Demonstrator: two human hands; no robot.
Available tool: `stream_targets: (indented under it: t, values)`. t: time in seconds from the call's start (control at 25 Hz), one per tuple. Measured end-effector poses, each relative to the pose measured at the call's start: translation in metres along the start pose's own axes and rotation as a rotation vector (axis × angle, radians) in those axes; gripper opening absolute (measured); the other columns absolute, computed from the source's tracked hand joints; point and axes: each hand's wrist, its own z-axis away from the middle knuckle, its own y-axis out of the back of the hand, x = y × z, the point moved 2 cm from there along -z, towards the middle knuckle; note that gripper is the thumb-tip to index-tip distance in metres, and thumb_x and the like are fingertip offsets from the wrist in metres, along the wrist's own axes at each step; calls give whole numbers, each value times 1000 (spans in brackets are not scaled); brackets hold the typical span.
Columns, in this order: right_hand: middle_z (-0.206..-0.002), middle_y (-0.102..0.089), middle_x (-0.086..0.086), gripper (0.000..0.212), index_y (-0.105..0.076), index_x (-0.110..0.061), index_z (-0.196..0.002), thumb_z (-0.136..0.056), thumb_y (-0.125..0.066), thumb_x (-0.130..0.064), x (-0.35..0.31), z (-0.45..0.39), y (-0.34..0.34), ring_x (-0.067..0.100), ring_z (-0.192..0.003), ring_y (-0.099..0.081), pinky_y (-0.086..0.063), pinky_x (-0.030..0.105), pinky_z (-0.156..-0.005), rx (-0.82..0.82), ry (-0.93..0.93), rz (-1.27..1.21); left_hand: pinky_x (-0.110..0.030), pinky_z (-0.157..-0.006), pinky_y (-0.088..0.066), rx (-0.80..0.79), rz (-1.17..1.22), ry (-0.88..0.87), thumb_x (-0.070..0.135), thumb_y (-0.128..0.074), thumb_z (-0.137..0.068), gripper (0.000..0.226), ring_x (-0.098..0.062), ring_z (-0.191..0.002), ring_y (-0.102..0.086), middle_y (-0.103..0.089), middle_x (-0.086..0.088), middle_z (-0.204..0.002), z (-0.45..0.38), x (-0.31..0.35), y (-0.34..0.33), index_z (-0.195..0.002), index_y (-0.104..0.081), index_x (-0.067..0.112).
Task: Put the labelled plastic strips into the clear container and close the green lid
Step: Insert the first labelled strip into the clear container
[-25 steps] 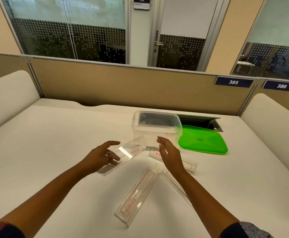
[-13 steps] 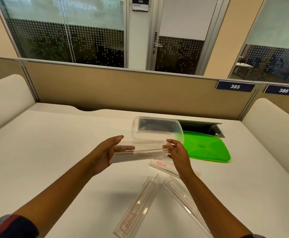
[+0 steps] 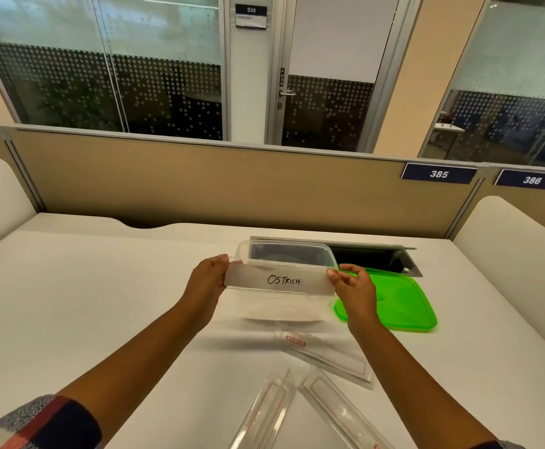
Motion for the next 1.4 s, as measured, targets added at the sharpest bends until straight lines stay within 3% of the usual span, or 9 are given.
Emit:
stream_targets:
  t: [0.16, 0.24, 0.4, 0.52, 0.72, 0.84, 1.04, 1.2, 1.4]
  values:
    - [-88, -65, 11, 22, -62, -4, -100, -80, -71, -7, -3, -32, -11, 6, -63, -54, -44, 14, -57, 17, -64, -52, -28, -74, -45, 59, -83, -9, 11, -40, -93, 33, -20, -80, -55, -62, -4, -80, -30, 2, -12, -68, -61, 18]
    - [-88, -65, 10, 22, -64, 0, -102, -81, -70, -5, -7, -41, -13, 6, -64, -55, -46, 11, -58, 30, -51, -54, -29, -78, -43, 100, -82, 21, 13, -43, -92, 25, -20, -89, -57, -64, -4, -90, -39, 4, -12, -76, -62, 19]
    - [-96, -69, 15, 19, -69, 0, -99, -81, -70, -6, 17, -78, -16, 17, -81, -58, -47, 28, -77, 87, -55, 110, -32, -86, -44, 239, -214, 85, 16, -49, -91, 18, -23, -98, -58, -64, -9, -113, -85, -21, -22, -97, -66, 12]
    - [-100, -72, 16, 20, -72, -3, -97, -80, -71, -14, 20, -77, -18, 18, -83, -60, -45, 27, -78, 94, -15, 278, -39, -101, -41, 272, -377, 47, 12, -46, -93, 29, -30, -118, -52, -57, -12, -131, -89, -29, -20, -118, -59, 7]
    - [-126, -61, 4, 30, -75, -16, -95, -80, -68, -41, 14, -81, -29, 31, -116, -51, -40, 40, -95, 175, 24, 611, -44, -108, -35, 305, -558, 15, 8, -48, -92, 31, -33, -128, -43, -47, -15, -141, -101, -39, -24, -121, -58, 7]
    - [-141, -48, 0, 30, -73, -16, -103, -86, -61, -38, 17, -87, -29, 32, -126, -39, -31, 41, -101, 128, -72, 738, -44, -113, -27, 268, -709, 23, 6, -43, -92, 33, -33, -136, -32, -35, -14, -148, -105, -44, -27, -123, -57, 8]
    - [-140, -49, 8, 36, -56, -11, -126, -92, -49, -22, 20, -98, -37, 30, -129, -39, -31, 40, -103, 144, -97, 869, -45, -113, -25, 208, -848, -29, 6, -46, -92, 34, -34, -138, -27, -27, -14, -152, -108, -52, -32, -125, -53, 2]
    - [-130, -54, 14, 34, -56, -5, -121, -91, -49, -18, 18, -101, -47, 30, -125, -43, -35, 40, -100, 130, -80, 1047, -49, -112, -27, 155, -1022, 17, 13, -52, -90, 40, -36, -138, -26, -24, -15, -153, -113, -61, -35, -128, -47, 1]
    - [-131, -52, 15, 38, -55, -4, -122, -90, -53, -23, 26, -99, -51, 32, -124, -44, -38, 43, -99, 58, -78, 1165, -52, -105, -39, 258, -801, 204, 19, -55, -88, 55, -39, -120, -47, -45, -20, -136, -115, -65, -44, -137, -31, 10]
